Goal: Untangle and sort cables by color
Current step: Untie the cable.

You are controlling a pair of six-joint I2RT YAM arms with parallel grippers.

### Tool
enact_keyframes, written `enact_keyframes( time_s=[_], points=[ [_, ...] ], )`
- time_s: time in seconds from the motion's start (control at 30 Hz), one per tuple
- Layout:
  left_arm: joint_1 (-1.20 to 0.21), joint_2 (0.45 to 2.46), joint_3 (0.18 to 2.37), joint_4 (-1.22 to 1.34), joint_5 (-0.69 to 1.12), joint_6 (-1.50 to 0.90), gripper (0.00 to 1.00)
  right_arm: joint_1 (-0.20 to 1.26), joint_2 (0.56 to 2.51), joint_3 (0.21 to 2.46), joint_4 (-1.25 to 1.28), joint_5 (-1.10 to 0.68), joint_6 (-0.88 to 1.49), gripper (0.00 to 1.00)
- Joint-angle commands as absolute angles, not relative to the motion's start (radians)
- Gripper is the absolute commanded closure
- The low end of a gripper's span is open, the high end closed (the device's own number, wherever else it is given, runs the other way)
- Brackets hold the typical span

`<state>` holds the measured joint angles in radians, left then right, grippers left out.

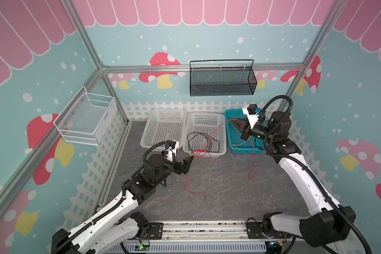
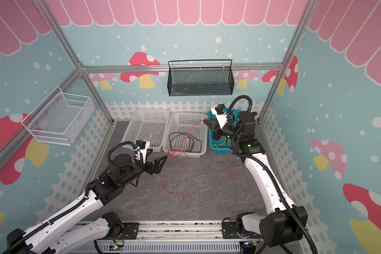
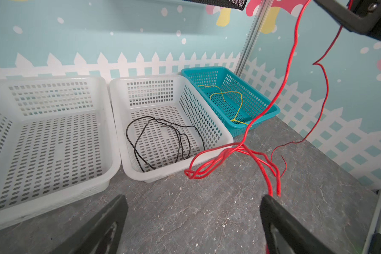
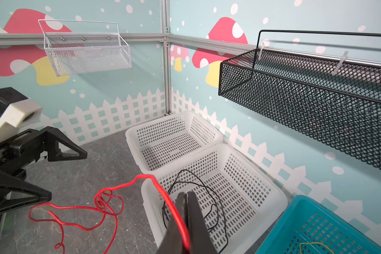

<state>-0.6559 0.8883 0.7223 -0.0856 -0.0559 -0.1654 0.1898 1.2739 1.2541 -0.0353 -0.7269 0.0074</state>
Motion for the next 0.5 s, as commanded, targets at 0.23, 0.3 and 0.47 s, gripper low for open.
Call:
enact_keyframes(
  time_s=[0.23,0.3,0.47],
  points=[
    [-0.689,0.943,0.846,-0.163,0.009,-0.120,0.05,0.202,1.300,1.275,-0.017,-0.715,-0.024,1.00],
    [-0.704,0.962,0.859,-0.195,-0.003,-0.110,0.07,0.203,1.301,1.276,-0.017,-0.711,-0.027,1.00],
    [-0.731,0.996,0.878,-0.272,-0.033,-0.087,0.15,0.204,1.305,1.283,-0.027,-0.697,-0.035,1.00]
  ],
)
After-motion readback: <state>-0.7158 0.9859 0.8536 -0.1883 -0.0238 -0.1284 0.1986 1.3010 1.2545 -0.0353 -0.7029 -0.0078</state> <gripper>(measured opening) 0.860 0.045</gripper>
